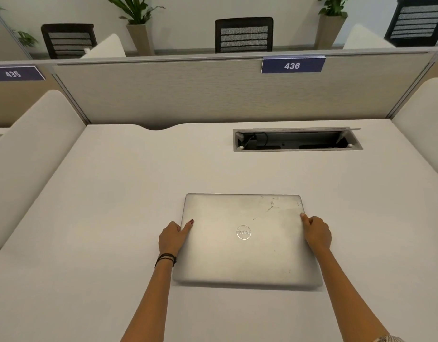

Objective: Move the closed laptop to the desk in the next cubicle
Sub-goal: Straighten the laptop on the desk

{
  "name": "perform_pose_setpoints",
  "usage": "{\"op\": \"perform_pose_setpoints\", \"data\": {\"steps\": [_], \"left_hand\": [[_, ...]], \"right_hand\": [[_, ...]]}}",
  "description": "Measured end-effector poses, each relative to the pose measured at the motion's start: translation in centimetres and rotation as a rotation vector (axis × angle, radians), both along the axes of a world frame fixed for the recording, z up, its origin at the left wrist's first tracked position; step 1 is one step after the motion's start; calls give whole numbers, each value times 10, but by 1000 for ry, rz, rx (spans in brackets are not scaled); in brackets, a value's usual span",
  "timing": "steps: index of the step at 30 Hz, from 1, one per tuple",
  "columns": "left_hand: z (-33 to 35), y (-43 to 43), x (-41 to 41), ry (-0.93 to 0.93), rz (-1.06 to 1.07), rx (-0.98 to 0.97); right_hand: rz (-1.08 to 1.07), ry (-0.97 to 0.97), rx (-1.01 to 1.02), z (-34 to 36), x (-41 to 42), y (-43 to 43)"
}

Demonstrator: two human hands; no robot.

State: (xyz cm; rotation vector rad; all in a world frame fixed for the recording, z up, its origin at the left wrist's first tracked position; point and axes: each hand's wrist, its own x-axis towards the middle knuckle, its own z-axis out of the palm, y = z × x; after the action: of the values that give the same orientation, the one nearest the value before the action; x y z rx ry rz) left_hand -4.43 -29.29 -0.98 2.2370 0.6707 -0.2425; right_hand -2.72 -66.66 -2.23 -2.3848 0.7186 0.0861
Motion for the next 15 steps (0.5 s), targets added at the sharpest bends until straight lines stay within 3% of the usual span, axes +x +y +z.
{"op": "perform_pose_setpoints", "data": {"steps": [15], "left_hand": [[5, -2, 11, 36, -221, 86]], "right_hand": [[-51, -8, 28, 9, -1, -9]]}}
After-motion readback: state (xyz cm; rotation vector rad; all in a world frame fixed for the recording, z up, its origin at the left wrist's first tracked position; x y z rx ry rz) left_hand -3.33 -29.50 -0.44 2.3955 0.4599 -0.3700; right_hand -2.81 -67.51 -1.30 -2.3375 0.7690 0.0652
